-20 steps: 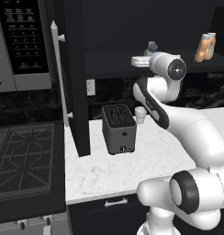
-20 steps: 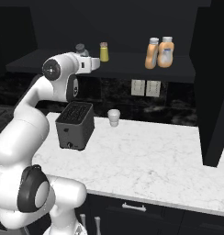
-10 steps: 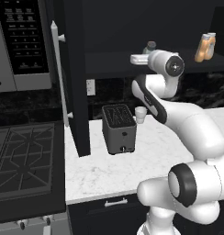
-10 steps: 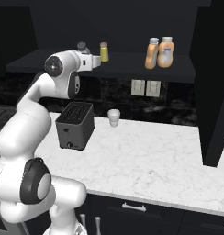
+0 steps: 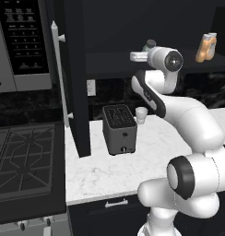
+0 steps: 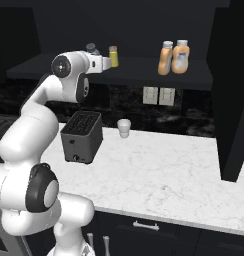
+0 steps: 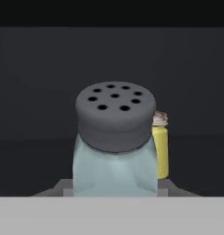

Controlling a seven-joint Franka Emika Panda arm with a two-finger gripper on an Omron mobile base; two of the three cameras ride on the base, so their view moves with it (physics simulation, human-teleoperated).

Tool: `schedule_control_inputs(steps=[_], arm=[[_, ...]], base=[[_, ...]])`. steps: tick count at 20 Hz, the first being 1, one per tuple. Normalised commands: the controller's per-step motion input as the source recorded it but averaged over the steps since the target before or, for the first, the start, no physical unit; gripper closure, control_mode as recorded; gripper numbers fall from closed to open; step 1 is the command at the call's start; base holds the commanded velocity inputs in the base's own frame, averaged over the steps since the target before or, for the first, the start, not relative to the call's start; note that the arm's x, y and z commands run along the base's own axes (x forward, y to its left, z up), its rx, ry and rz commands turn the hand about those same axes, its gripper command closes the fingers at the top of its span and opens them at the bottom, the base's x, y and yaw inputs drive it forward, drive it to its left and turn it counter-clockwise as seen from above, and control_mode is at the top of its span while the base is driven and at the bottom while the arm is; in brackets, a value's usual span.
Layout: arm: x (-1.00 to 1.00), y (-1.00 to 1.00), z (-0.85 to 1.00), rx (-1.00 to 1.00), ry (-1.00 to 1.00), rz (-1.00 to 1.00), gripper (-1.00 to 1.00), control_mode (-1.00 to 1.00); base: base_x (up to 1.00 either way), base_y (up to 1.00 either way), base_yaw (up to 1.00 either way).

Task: Put the shaker and condiment bottle from the counter next to their counterparts in the cabinet.

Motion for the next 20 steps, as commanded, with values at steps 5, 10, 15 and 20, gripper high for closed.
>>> schedule_control_inputs(steps=[5, 10, 15, 20], arm=[[0.11, -0.05, 0.00, 0.00, 0.00, 0.00, 1.00, -1.00], [0.02, -0.07, 0.00, 0.00, 0.00, 0.00, 1.00, -1.00], [0.00, -0.04, 0.00, 0.00, 0.00, 0.00, -1.00, -1.00], [0.00, -0.06, 0.00, 0.00, 0.00, 0.00, -1.00, -1.00]], base=[[0.00, 0.00, 0.00], [0.00, 0.00, 0.00], [0.00, 0.00, 0.00], [0.00, 0.00, 0.00]])
